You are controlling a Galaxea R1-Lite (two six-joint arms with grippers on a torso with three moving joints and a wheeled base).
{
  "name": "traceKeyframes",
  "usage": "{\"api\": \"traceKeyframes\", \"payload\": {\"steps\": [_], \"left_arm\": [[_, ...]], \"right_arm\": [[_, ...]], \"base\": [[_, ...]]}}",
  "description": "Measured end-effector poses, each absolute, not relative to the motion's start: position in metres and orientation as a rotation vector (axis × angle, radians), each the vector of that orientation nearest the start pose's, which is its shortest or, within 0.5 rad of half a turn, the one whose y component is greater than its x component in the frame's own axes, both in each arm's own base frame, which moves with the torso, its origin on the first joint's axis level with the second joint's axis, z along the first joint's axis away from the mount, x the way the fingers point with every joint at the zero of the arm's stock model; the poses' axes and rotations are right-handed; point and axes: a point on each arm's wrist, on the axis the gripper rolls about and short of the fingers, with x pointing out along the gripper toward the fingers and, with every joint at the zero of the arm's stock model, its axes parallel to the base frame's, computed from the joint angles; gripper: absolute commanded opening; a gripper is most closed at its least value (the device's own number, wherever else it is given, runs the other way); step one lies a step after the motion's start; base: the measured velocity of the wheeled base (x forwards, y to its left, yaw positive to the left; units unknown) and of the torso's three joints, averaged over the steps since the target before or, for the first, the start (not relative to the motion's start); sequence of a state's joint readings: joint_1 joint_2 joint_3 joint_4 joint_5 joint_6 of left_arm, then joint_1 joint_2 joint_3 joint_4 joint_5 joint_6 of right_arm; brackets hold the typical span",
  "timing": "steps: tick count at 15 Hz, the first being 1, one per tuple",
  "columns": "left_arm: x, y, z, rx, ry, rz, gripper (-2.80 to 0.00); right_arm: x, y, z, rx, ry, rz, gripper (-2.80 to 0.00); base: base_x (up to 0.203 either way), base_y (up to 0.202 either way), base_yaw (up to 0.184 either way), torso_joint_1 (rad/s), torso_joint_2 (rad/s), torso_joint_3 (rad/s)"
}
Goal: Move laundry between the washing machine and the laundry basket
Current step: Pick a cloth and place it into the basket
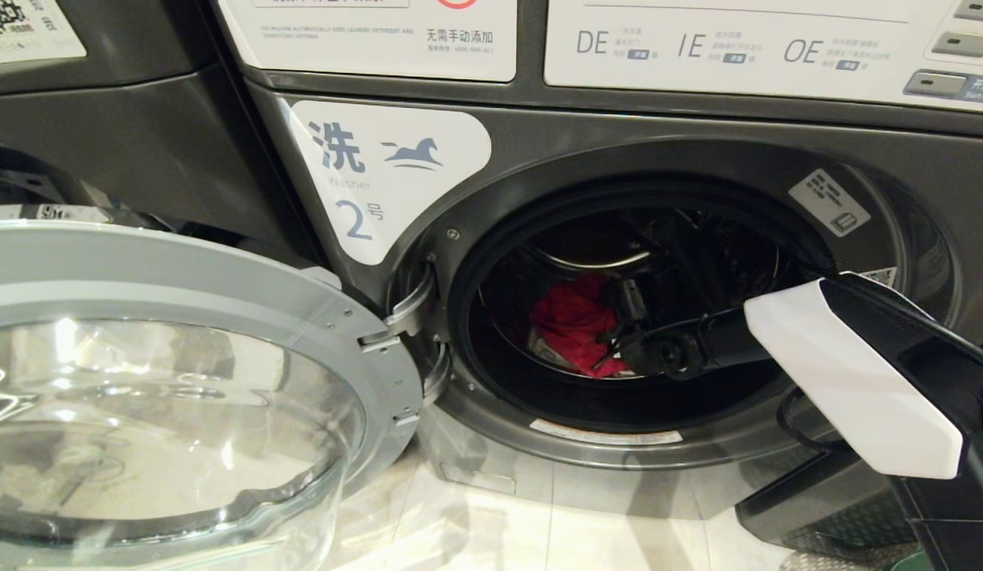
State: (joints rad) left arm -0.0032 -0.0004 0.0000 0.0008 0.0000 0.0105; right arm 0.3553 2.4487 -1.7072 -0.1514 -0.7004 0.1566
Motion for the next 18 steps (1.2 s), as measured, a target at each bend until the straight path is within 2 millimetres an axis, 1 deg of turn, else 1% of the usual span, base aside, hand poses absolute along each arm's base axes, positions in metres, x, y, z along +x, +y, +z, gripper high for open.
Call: {"api": "traceKeyframes", "payload": {"steps": [3, 6, 8, 12, 18], "left_arm": [[-0.023, 0.000, 0.075, 0.011, 0.000, -0.003, -2.80], [-0.023, 0.000, 0.075, 0.011, 0.000, -0.003, -2.80], [-0.023, 0.000, 0.075, 0.011, 0.000, -0.003, -2.80], [-0.023, 0.000, 0.075, 0.011, 0.000, -0.003, -2.80], [-0.023, 0.000, 0.075, 0.011, 0.000, -0.003, -2.80]], "right_arm": [[0.464, 0.156, 0.077, -0.154, 0.481, -0.397, 0.00], [0.465, 0.150, 0.076, -0.147, 0.487, -0.415, 0.00], [0.466, 0.146, 0.072, -0.127, 0.495, -0.425, 0.00], [0.466, 0.143, 0.055, -0.055, 0.552, -0.444, 0.00], [0.467, 0.146, 0.044, 0.076, 0.608, -0.365, 0.00]], "base": [[0.000, 0.000, 0.000, 0.000, 0.00, 0.000], [0.000, 0.000, 0.000, 0.000, 0.00, 0.000], [0.000, 0.000, 0.000, 0.000, 0.00, 0.000], [0.000, 0.000, 0.000, 0.000, 0.00, 0.000], [0.000, 0.000, 0.000, 0.000, 0.00, 0.000]]}}
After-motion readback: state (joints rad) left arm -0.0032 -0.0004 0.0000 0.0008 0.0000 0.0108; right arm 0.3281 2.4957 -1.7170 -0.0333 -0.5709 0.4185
